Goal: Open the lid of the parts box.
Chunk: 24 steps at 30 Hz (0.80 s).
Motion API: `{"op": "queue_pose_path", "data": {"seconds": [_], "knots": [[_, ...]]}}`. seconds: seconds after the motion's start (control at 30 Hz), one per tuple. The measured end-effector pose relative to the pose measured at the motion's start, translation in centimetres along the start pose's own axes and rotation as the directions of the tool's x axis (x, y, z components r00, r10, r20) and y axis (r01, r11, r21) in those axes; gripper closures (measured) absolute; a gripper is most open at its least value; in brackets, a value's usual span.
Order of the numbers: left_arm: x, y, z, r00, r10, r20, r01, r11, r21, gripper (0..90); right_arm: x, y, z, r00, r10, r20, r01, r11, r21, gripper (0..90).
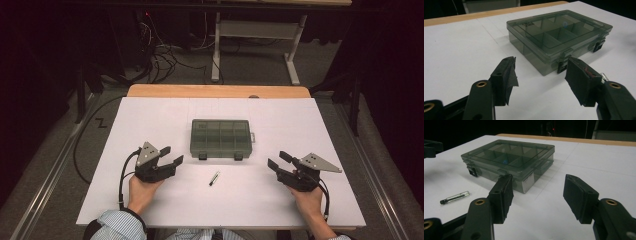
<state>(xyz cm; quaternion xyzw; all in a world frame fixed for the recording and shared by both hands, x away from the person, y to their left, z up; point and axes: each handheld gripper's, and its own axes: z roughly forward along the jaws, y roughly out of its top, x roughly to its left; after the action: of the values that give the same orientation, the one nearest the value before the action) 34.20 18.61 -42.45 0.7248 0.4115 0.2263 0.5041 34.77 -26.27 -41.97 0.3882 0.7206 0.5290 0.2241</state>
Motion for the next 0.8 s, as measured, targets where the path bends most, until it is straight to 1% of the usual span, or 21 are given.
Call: {"op": "queue_pose_path", "data": {"seconds": [0.2, 0.37, 0.4, 0.5, 0.67, 0.7, 0.8], "knots": [[0.0, 0.1, 0.2, 1.0000, -0.004, -0.002, 0.004, 1.0000, -0.007, 40.0, 0.1, 0.1, 0.4, 1.0000, 0.000, 0.001, 0.000, 1.000, 0.001, 42.9], [0.1, 0.3, 0.3, 1.0000, -0.003, -0.004, 0.003, 1.0000, -0.009, 40.0, 0.1, 0.4, 0.7, 1.0000, 0.002, -0.008, -0.002, 1.000, -0.006, 43.0], [0.1, 0.3, 0.3, 1.0000, -0.005, -0.004, 0.005, 1.0000, -0.009, 40.0, 0.1, 0.5, 0.7, 0.9999, 0.011, -0.010, -0.011, 1.000, -0.012, 43.0], [0.1, 0.4, 0.5, 1.0000, -0.005, -0.003, 0.005, 1.0000, -0.008, 40.0, 0.0, 0.6, 0.9, 0.9998, 0.015, -0.010, -0.016, 1.000, -0.012, 43.0], [0.0, 0.5, 0.7, 1.0000, -0.002, 0.003, 0.002, 1.0000, -0.009, 40.0, 0.0, 0.7, 1.2, 1.0000, 0.005, -0.006, -0.005, 1.000, -0.013, 43.2], [0.0, 0.5, 0.7, 1.0000, -0.001, 0.004, 0.001, 1.0000, -0.009, 40.0, 0.0, 0.8, 1.5, 1.0000, -0.004, -0.001, 0.004, 1.000, -0.010, 43.2], [0.0, 0.5, 0.7, 1.0000, -0.001, 0.006, 0.001, 1.0000, -0.009, 40.0, 0.0, 1.0, 1.8, 1.0000, 0.005, -0.003, -0.005, 1.000, -0.014, 43.3]]}}
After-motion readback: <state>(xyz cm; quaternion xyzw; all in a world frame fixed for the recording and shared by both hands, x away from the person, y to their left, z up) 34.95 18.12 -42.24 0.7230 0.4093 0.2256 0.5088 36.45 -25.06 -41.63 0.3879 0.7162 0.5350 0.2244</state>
